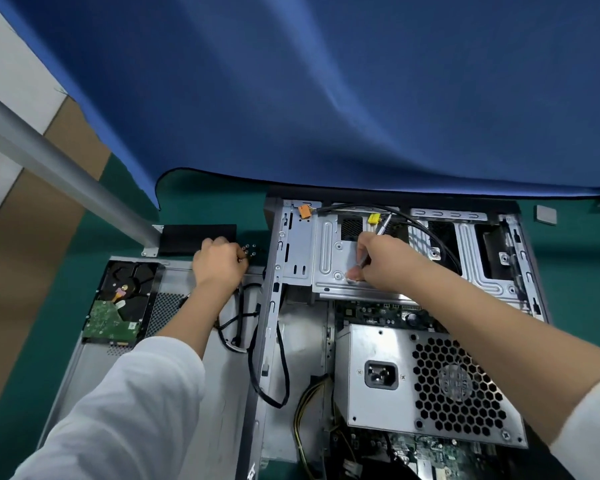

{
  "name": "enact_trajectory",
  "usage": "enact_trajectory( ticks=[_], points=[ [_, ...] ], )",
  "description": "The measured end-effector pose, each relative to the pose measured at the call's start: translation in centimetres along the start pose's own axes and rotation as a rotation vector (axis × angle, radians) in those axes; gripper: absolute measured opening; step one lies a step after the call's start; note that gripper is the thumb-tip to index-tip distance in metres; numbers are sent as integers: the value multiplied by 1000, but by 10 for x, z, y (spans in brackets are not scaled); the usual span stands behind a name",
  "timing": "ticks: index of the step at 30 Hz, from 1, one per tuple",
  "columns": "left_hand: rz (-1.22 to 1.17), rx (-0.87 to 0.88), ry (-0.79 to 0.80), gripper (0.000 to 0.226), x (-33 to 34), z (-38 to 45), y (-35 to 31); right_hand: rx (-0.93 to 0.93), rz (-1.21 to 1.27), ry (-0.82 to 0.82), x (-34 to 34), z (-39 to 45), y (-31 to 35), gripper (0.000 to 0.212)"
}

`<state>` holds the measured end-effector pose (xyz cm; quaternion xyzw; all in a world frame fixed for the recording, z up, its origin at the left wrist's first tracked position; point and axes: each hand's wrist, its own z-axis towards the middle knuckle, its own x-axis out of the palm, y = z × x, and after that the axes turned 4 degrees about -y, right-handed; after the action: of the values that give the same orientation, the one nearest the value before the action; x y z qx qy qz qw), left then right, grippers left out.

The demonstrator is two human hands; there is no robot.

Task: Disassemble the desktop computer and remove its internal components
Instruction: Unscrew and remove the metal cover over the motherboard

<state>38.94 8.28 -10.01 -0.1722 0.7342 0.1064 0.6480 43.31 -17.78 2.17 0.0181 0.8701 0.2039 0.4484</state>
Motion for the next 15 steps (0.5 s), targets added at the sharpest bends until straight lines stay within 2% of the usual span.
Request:
enact_trajectory(
  ticks=[5, 10, 15],
  points=[
    [99, 30, 60, 22, -8, 5, -1, 9, -12, -5, -1, -1, 2, 29],
    [-74, -51, 93, 24, -18, 0, -2, 8, -2, -5, -1, -2, 3, 27],
    [-226, -111, 6, 30, -37, -24, 12, 6, 10, -21, 2, -1, 1, 27]
  ],
)
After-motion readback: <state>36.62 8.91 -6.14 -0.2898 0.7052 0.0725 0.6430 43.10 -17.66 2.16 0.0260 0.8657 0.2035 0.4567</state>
